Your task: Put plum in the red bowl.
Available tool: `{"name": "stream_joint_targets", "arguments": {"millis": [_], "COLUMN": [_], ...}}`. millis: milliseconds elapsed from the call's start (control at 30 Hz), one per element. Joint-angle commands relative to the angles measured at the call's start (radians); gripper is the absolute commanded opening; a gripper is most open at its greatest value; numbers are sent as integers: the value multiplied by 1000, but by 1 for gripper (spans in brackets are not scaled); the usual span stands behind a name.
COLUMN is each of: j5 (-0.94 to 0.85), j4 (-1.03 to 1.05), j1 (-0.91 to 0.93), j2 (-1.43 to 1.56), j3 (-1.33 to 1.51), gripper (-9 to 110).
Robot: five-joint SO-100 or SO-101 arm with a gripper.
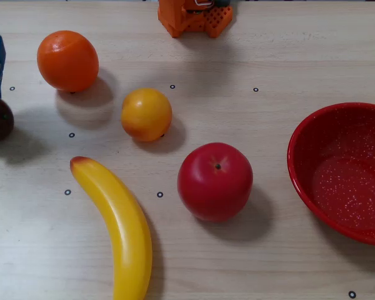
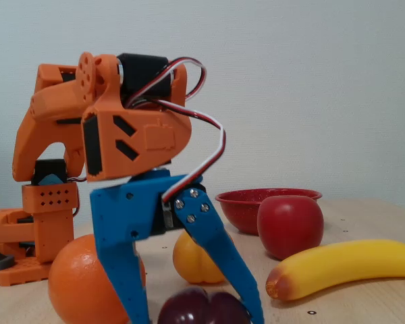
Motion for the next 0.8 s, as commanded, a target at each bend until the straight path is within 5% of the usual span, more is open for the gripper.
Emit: {"name": "stream_joint_targets", "arguments": {"millis": [0, 767], "j5": [32, 225], "j4": [37, 298], "j1": [-18, -399], "j2": [288, 675], "j3": [-48, -106], "gripper": [0, 0]}}
